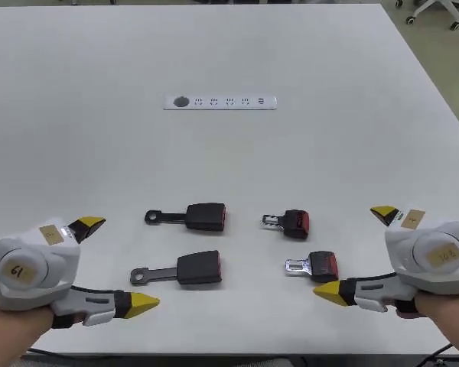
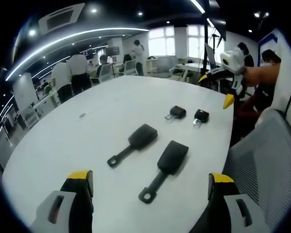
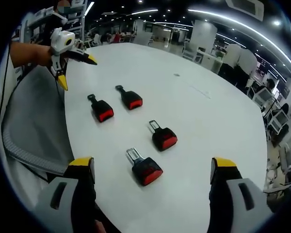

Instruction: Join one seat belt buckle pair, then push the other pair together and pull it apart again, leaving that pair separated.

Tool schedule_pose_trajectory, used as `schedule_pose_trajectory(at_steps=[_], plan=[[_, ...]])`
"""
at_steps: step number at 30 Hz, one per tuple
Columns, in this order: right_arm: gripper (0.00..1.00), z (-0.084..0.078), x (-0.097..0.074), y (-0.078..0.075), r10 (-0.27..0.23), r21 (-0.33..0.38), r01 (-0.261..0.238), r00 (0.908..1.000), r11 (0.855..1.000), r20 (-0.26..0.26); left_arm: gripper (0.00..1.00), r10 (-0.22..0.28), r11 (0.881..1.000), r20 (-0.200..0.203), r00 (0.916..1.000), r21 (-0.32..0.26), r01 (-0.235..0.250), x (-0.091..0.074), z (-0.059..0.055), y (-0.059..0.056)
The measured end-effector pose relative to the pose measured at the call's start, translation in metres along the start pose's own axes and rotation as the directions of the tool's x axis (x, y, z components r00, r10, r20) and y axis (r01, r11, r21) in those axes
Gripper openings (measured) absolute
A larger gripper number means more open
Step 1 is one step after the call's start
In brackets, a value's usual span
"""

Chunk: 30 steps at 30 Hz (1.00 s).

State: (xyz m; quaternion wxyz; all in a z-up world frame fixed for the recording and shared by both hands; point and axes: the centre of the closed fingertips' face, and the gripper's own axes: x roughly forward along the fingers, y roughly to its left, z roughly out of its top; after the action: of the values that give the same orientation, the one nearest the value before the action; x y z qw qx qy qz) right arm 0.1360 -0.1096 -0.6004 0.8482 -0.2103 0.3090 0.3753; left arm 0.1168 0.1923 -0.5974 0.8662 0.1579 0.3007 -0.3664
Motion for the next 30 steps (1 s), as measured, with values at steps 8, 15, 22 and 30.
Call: schedule_pose_trajectory(at_steps=[8, 15, 22, 30], plan=[[0.97, 0.006, -0.002, 0.014, 0.052, -0.013, -0.051, 0.9986, 0.999, 0.010, 0.91, -0.032, 0.999, -0.017, 0.9993, 0.024, 0.032, 0.001, -0.003, -0.005], [0.80, 0.008, 0.000, 0.011, 0.080, -0.099, -0.077, 0.9965, 0.992, 0.024, 0.86, -0.088, 0.992, -0.051, 0.9948, 0.081, 0.092, 0.015, -0.001, -0.012], [0.68, -0.004, 0.012, 0.016, 0.146, -0.189, -0.151, 0.9885, 0.970, -0.041, 0.73, -0.190, 0.961, -0.095, 0.9772, 0.186, 0.205, 0.039, 0.011, -0.036], [0.59, -0.013, 0.029, 0.023, 0.213, -0.275, -0.233, 0.9718, 0.933, -0.100, 0.67, -0.241, 0.932, -0.152, 0.9587, 0.241, 0.272, 0.066, 0.014, -0.044]])
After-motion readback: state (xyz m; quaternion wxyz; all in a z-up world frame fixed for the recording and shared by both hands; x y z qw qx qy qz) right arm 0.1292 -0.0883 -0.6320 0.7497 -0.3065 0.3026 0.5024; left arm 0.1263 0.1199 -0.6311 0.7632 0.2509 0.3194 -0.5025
